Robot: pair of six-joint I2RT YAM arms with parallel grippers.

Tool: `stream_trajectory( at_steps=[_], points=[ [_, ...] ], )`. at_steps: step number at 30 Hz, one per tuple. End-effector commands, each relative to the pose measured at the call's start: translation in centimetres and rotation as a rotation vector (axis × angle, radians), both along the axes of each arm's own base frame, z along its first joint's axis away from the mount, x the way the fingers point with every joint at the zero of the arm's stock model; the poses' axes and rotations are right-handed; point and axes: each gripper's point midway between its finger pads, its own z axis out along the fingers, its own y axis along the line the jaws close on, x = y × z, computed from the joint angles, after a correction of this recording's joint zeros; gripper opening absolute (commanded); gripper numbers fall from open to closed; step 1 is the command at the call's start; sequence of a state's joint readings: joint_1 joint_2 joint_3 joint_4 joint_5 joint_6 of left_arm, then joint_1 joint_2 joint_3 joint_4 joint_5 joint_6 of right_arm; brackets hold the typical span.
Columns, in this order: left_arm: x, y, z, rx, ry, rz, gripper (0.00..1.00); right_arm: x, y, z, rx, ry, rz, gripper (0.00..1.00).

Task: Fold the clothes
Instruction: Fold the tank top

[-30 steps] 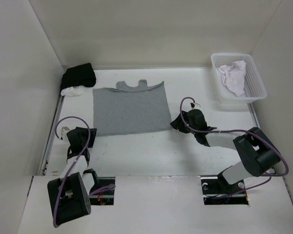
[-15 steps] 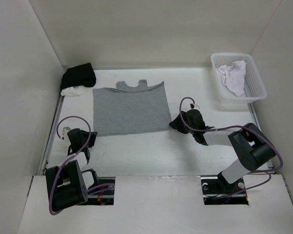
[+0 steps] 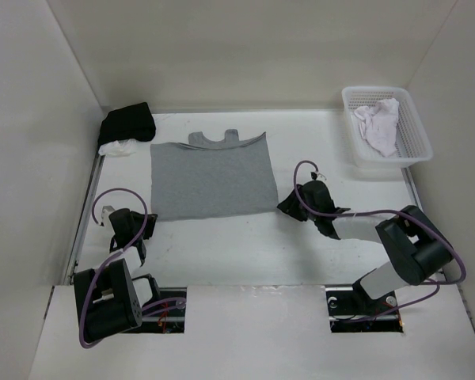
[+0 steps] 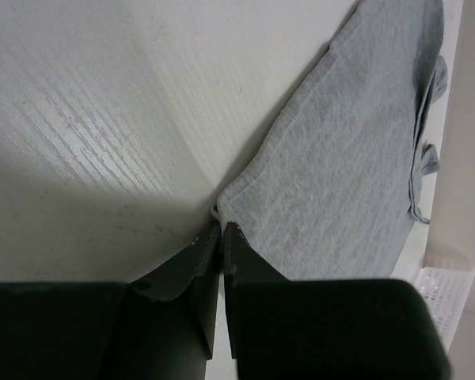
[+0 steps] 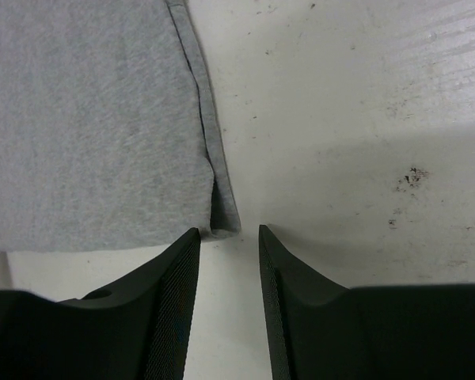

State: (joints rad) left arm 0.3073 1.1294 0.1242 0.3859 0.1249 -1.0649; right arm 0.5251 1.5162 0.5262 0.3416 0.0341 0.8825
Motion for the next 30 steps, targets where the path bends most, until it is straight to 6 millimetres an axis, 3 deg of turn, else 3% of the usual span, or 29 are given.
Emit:
stream_trajectory(
  at_steps=[1, 12, 15, 17, 20, 22, 24, 27, 30],
  points=[
    [1.0, 0.2, 1.5, 0.030, -0.054, -0.016, 0.03, 0.3, 0.7, 0.8, 0.026, -0.013, 0.004, 0.40],
    [1.2, 0.3, 1.7, 0.035, -0.062, -0.015, 0.03, 0.3, 1.6, -0.9, 0.042, 0.039, 0.021, 0.29],
    [1.3, 0.3, 1.9, 0.036, -0.068, -0.016, 0.03, 0.8, 1.5, -1.0, 0.037, 0.034, 0.016, 0.19],
    [1.4, 0.2, 2.3, 0.033, -0.079, -0.019, 0.03, 1.0, 1.7, -0.4, 0.043, 0.015, 0.016, 0.09],
    [1.8, -0.4, 4.0, 0.031, -0.135, -0.042, 0.01, 1.5, 1.0, 2.4, 0.055, -0.078, -0.015, 0.04],
    [2.4, -1.4, 6.6, 0.019, -0.204, -0.066, 0.00, 1.2, 0.5, 5.4, 0.048, -0.176, -0.022, 0.02],
    [2.7, -2.3, 10.6, 0.027, -0.301, -0.094, 0.00, 0.3, -0.3, 8.8, 0.027, -0.273, -0.026, 0.02],
    [2.1, -3.6, 18.1, 0.082, -0.438, -0.135, 0.00, -2.4, -1.8, 14.9, -0.014, -0.412, -0.022, 0.02],
    [-0.1, -5.1, 26.2, 0.158, -0.583, -0.179, 0.00, -5.8, -4.0, 21.8, -0.024, -0.548, -0.035, 0.03]
  ],
)
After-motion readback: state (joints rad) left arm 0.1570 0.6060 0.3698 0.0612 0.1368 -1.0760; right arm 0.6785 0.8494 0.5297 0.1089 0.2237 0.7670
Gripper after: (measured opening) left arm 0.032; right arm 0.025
